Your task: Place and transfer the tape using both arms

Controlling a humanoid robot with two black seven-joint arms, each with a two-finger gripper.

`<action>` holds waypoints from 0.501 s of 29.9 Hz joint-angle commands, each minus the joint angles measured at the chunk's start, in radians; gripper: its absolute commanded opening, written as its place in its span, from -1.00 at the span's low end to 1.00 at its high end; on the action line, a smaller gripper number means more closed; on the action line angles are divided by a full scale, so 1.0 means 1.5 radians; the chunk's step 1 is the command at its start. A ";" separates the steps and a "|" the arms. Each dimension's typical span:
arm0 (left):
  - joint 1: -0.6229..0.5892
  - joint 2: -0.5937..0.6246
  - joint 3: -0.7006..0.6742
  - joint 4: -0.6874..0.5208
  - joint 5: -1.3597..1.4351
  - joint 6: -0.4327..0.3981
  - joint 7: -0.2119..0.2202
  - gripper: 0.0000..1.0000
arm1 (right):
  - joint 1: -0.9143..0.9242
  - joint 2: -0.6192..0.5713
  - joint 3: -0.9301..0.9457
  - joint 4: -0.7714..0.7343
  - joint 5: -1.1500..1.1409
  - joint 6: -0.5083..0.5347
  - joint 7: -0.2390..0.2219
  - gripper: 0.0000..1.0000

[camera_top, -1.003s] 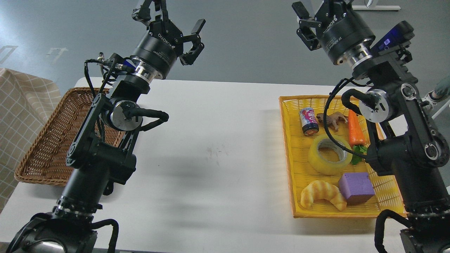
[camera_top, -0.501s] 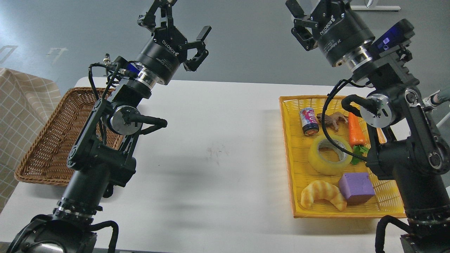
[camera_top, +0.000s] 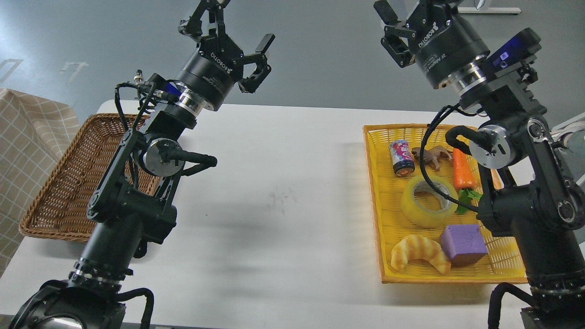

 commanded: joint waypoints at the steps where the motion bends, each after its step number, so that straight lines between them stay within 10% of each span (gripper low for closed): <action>1: 0.007 0.000 0.001 0.000 0.001 0.000 -0.032 0.96 | 0.002 0.000 0.002 0.004 -0.001 0.000 0.012 0.99; 15: 0.009 0.000 0.005 0.004 0.000 0.004 -0.017 0.96 | -0.010 0.000 -0.001 0.000 0.002 0.006 0.019 1.00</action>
